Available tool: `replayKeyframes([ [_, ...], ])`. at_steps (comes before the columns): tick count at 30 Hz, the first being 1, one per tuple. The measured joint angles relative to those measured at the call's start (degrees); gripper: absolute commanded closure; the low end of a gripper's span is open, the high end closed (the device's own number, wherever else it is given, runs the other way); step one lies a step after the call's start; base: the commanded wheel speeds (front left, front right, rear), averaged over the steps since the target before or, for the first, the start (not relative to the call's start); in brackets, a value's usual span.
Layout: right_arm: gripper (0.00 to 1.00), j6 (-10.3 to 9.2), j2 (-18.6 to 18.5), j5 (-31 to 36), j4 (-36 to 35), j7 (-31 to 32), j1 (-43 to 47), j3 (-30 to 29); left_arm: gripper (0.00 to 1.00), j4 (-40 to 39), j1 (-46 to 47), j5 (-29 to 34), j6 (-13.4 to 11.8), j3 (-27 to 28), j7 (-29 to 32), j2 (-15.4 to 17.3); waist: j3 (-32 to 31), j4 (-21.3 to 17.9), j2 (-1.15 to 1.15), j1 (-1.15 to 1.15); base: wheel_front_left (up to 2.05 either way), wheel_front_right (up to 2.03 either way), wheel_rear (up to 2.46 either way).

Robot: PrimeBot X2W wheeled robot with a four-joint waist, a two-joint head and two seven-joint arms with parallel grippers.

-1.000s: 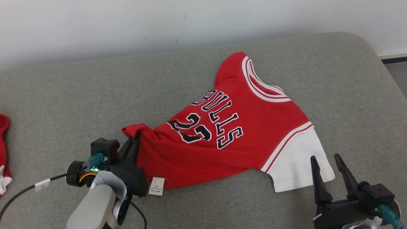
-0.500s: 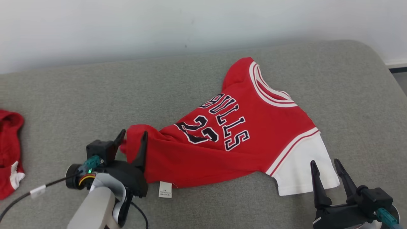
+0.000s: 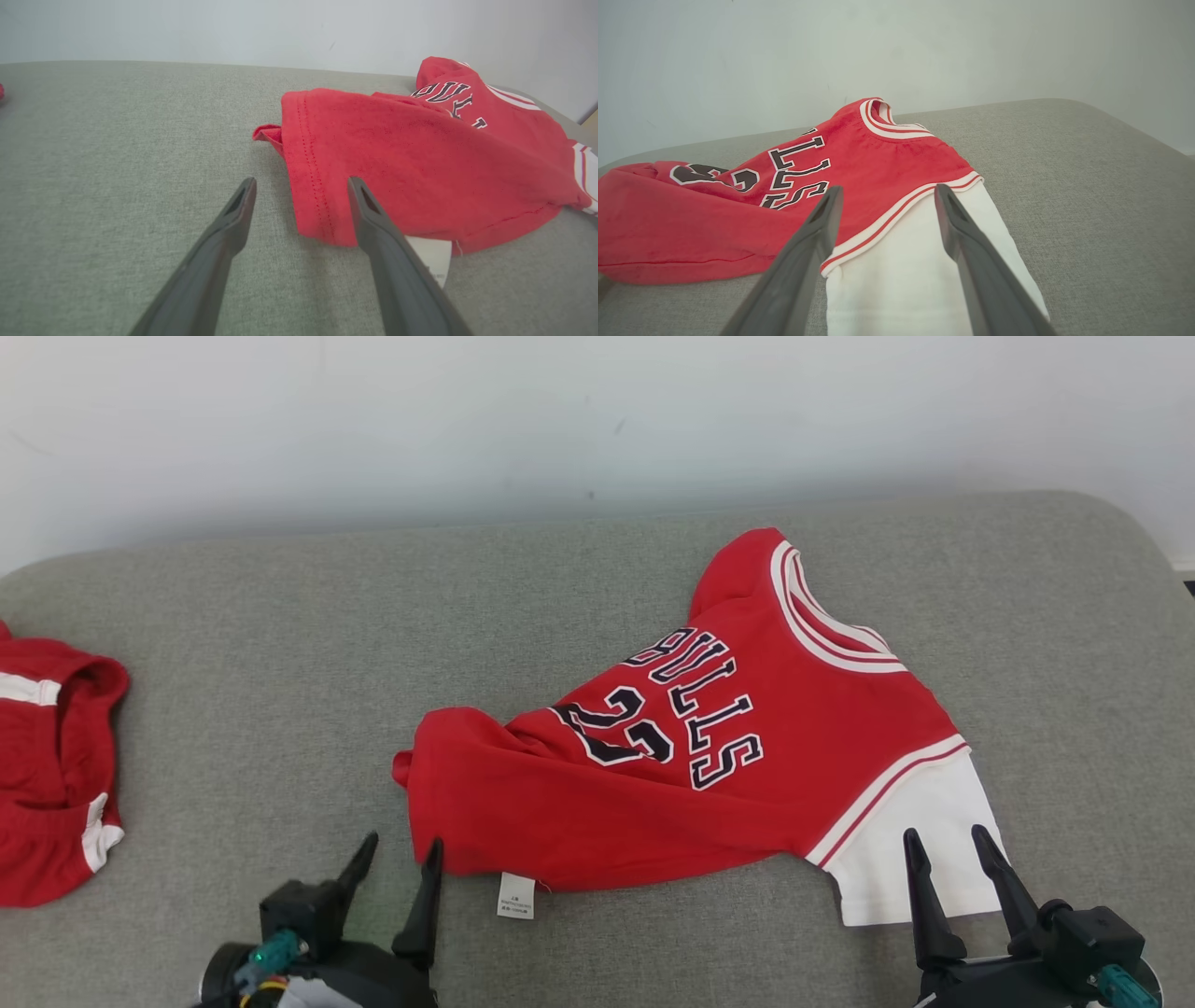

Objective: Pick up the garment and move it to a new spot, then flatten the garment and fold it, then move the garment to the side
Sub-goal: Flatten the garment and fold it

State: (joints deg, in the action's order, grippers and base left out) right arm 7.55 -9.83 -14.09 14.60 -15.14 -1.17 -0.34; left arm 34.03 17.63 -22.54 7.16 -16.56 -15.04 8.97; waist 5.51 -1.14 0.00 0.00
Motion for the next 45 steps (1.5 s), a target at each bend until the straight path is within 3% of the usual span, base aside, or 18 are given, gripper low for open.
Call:
replayKeyframes([
  [17, 0.00, 0.00, -1.2, -0.4, -0.1, 0.0, -0.6, 0.6, 0.00, 7.3, 1.1, 0.2, 0.2, -2.1, 0.1, 0.6, 0.9, -3.7, 0.00, 0.00, 0.00, 0.00, 0.00],
  [18, 0.00, 0.00, -1.2, -0.4, -0.1, 0.0, -0.6, 0.5, 0.08, 7.6, 1.6, 0.3, 0.2, -2.3, 0.1, 0.6, 1.1, -3.8, 0.00, 0.00, 0.00, 0.00, 0.00],
  [19, 0.00, 0.00, -1.2, -0.4, -0.1, 0.0, -0.6, 0.5, 0.60, 8.1, 2.1, 0.9, 0.2, -2.6, 0.0, 0.6, 1.2, -3.9, 0.00, 0.00, 0.00, 0.00, 0.00],
  [20, 0.00, 0.00, -1.2, -0.4, -0.1, 0.0, -0.6, 0.4, 1.00, 8.5, 2.5, 1.0, 0.2, -2.8, 0.0, 0.6, 1.4, -4.0, 0.00, 0.00, 0.00, 0.00, 0.00],
  [25, 0.00, 0.00, -1.1, -0.4, -0.1, 0.0, -0.4, 0.0, 1.00, 9.0, 3.4, 1.9, 0.3, -4.8, 0.0, 0.5, 1.0, -4.0, 0.00, 0.00, 0.00, 0.00, 0.00],
  [32, 0.00, 0.00, -0.4, -0.5, 0.1, 0.0, 1.4, -1.4, 1.00, 3.0, -1.6, 2.4, 0.4, -5.5, 0.0, 1.1, -0.3, -1.9, 0.00, 0.00, 0.00, 0.00, 0.00],
  [45, 0.00, 0.00, -0.2, -1.1, 1.3, 0.0, 2.7, -0.9, 1.00, -10.4, -14.3, -0.8, -2.0, -4.1, 6.0, 6.4, -3.2, 3.0, 0.00, 0.00, 0.00, 0.00, 0.00],
])
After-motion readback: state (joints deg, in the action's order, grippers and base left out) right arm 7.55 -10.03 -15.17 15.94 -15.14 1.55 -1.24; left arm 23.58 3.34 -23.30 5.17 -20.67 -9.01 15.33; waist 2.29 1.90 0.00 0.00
